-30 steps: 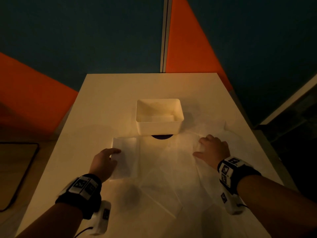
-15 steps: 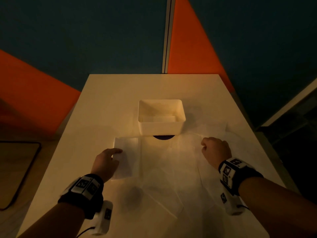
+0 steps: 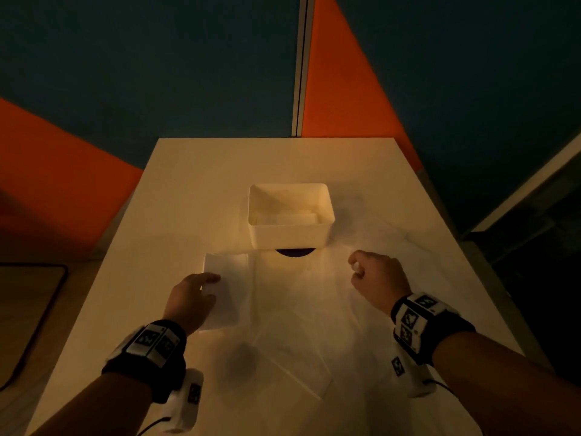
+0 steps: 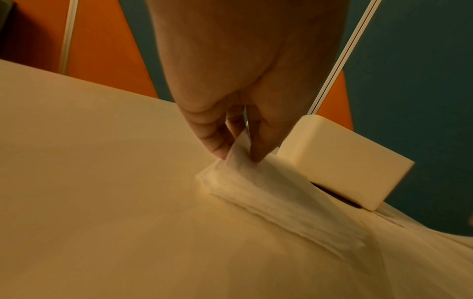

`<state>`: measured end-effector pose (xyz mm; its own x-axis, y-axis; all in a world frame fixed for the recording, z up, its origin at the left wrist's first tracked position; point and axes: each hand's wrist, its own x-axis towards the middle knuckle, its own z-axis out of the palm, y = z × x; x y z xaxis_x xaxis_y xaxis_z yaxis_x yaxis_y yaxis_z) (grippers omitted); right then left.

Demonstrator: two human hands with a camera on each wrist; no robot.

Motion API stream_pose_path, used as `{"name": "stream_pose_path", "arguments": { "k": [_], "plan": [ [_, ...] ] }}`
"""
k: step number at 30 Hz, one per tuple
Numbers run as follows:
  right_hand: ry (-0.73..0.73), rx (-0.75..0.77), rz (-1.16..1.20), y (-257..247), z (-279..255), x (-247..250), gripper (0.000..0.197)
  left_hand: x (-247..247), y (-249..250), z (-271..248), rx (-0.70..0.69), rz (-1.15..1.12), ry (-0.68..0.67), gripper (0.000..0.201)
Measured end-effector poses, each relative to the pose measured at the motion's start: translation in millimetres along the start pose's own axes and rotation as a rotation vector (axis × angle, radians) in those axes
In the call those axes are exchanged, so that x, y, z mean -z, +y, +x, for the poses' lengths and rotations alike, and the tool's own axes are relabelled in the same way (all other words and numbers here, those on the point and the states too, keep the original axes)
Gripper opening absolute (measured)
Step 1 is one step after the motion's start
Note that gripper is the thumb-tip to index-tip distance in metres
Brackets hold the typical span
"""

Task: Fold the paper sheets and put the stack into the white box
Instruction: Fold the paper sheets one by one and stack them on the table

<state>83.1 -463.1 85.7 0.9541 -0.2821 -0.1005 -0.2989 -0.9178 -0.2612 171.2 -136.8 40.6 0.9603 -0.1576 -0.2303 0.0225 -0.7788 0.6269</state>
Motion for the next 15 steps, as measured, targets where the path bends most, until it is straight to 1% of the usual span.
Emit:
{"name": "stream_pose_path", "arguments": {
  "k": [4,7,10,15],
  "plan": [
    [-0.073,-0.059,-0.080,4,-3,-5,0.033,-1,0,0,-0.011,0.057,-0.013,0.042],
    [-0.116,-0.062,-0.052,7,-3,-8,0.033,-2,-4,-1,-0.025,0.089,0.022,0.041],
    [-0.149,-0.077,-0.034,9,-1,-8,0.038,-3,-10,-2,0.000,0.143,0.011,0.042],
    [-0.124,-0.105,-0.246,16,2,-4,0.042,-3,-10,-1,0.013,0.137,-0.009,0.043]
  ]
}}
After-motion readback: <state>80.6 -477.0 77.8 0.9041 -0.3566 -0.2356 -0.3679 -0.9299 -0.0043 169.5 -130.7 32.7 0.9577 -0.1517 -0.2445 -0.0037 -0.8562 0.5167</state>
